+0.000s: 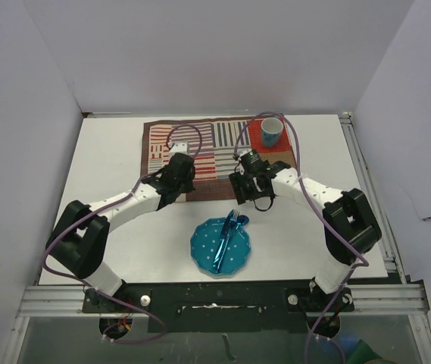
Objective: Set the dinner table for one person
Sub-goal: Pick up the fork at the center of the board.
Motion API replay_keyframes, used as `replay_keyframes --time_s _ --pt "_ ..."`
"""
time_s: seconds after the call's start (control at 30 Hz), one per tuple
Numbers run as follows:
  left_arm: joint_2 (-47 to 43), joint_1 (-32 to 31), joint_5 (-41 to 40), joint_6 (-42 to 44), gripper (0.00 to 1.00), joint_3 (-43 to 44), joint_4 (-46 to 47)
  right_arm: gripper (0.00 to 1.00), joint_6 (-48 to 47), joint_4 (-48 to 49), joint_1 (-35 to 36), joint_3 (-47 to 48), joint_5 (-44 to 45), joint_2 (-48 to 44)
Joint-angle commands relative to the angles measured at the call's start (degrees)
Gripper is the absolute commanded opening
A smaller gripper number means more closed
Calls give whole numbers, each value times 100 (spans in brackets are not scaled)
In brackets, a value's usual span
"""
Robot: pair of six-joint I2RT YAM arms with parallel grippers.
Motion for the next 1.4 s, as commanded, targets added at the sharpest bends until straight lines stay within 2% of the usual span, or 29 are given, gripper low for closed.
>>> replay_keyframes --time_s 0.0,0.27,0.4,0.57,0.83,1.1,1.37 --pt "-97 -370 51 -190 10 144 -761 63 505 -207 459 -383 -132 -935" --pt "-771 -529 291 -433 11 -285 -1121 66 1202 -680 1229 -1159 -466 -1941" --pt "-967 -534 461 -510 11 -475 -1075 67 1464 -774 1505 -1462 -807 -2071" --pt "-978 -534 275 -486 11 -471 -1157 70 1761 -318 1923 -1714 -1104 -1785" --pt "-989 -545 359 -476 11 -486 -1140 68 1809 -194 2291 -1345 -977 -1018" --pt "-1065 -543 324 -461 11 -591 -1142 66 1709 -80 2294 -1168 -737 -456" --pt "-1070 -542 289 -456 11 -614 -1127 67 1559 -185 2283 -816 -710 -292"
